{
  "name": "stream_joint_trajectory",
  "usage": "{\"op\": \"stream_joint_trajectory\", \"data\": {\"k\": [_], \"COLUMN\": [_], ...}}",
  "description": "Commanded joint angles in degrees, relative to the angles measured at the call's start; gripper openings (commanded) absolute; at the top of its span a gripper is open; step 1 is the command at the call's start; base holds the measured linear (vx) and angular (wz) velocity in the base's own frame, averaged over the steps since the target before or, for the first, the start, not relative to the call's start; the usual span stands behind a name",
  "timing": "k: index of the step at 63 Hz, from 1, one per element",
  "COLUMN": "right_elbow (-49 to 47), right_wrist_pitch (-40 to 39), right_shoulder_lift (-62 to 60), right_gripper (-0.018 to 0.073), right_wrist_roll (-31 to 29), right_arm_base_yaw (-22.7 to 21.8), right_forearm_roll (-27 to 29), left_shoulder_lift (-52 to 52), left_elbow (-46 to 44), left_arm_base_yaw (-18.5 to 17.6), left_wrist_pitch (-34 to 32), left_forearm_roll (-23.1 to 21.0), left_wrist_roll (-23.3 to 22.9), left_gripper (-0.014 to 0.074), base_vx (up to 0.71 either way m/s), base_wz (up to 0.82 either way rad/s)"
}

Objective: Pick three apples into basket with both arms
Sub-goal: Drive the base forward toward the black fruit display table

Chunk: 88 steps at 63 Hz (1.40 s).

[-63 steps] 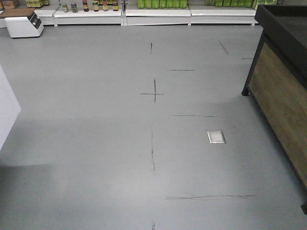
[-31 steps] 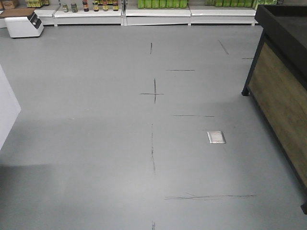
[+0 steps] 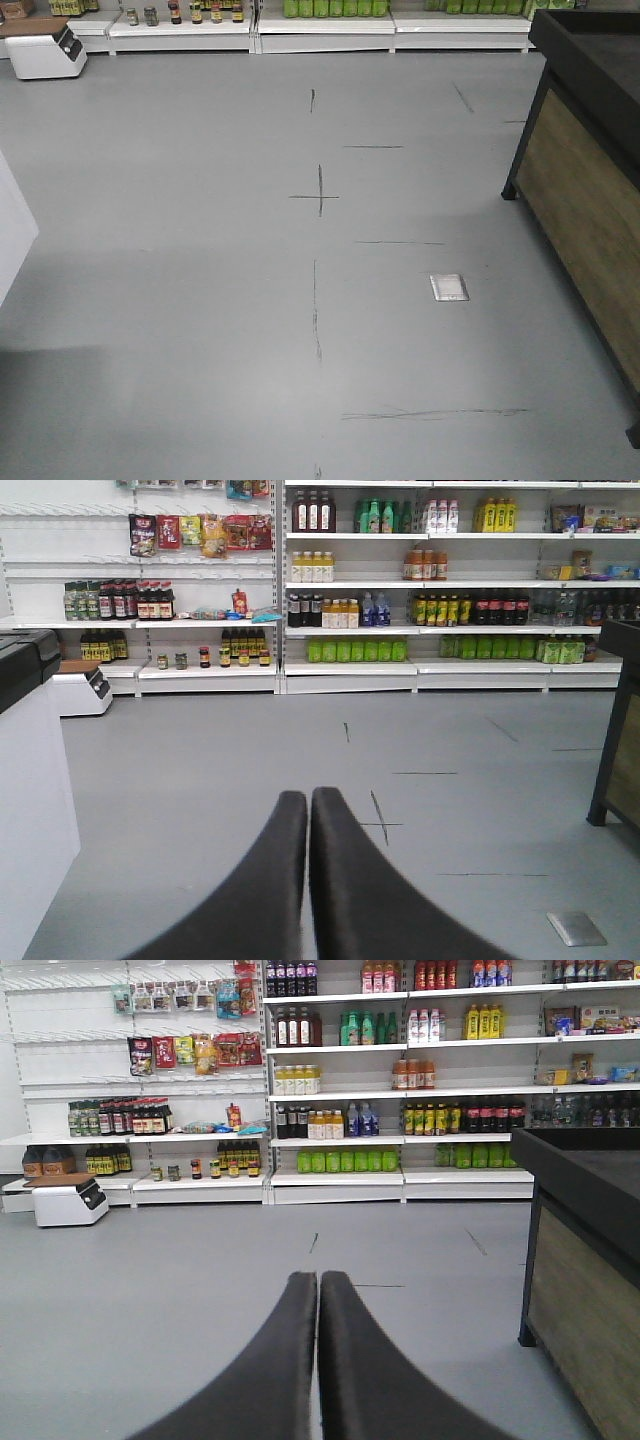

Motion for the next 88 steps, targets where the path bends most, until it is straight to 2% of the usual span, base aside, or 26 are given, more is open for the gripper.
{"op": "stream_joint_trajectory", "data": {"k": [1,88], "right_elbow": [0.8,0.8], "right_wrist_pitch": [-4.2,-4.2], "right_shoulder_lift": [-0.4,-0.4], "right_gripper": [-0.0009,-0.0009], "right_wrist_roll": [-0.4,-0.4], "right_arm_base_yaw": [0.0,0.0], "right_forearm_roll": [-0.2,-0.2], "left_shoulder_lift": [-0.8,-0.8], "left_elbow": [1.4,1.4], "left_arm_base_yaw": [0.0,0.0], "left_wrist_pitch": [-4.3,-4.3], "left_forearm_roll": [-0.2,-0.2], "left_wrist_roll": [-0.4,-0.4], "left_gripper": [-0.0006,-0.0006], "base_vx": [0.07,0.11], "base_wz": [-0.04,0.03]}}
